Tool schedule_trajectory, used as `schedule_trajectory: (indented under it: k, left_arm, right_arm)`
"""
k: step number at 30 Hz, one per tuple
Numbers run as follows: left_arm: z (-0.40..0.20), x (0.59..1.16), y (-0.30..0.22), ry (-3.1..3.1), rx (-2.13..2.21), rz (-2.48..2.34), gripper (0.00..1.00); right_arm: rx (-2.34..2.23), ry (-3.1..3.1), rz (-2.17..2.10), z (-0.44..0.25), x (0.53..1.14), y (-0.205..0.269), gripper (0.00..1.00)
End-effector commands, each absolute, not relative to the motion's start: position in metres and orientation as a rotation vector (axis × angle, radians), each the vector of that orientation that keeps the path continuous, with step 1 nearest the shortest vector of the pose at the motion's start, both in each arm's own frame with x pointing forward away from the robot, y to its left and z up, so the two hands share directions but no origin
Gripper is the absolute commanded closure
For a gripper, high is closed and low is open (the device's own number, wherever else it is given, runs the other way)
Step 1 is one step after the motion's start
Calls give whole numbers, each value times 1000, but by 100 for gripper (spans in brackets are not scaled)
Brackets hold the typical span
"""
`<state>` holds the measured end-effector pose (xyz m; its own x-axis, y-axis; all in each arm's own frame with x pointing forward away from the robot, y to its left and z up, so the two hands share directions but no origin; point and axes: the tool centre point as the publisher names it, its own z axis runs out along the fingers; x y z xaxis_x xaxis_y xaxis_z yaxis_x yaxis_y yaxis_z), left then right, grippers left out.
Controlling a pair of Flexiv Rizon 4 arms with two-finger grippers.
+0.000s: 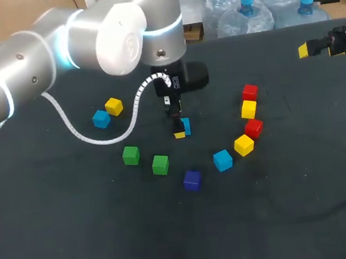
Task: Place the blue cubes, place green cubes on the blue cubes, place the yellow cubes on the green cubes, then place the red cubes on the yellow cubes, and place purple cube on the red cubes.
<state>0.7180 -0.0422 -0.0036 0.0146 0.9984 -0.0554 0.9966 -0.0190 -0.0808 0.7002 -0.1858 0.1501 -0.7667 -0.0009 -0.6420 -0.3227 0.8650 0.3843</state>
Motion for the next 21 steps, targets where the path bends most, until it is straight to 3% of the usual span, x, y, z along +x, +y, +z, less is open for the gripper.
schedule_trajectory:
  k: [1,21]
  left_arm:
    - [-5,723,-44,-2178,-2219,153,0]
    - [-7,729,-44,-2173,-2214,150,0]
  right_arm:
    - [-231,2375,634,150,700,-185,0]
    - [-231,2375,634,150,700,-185,0]
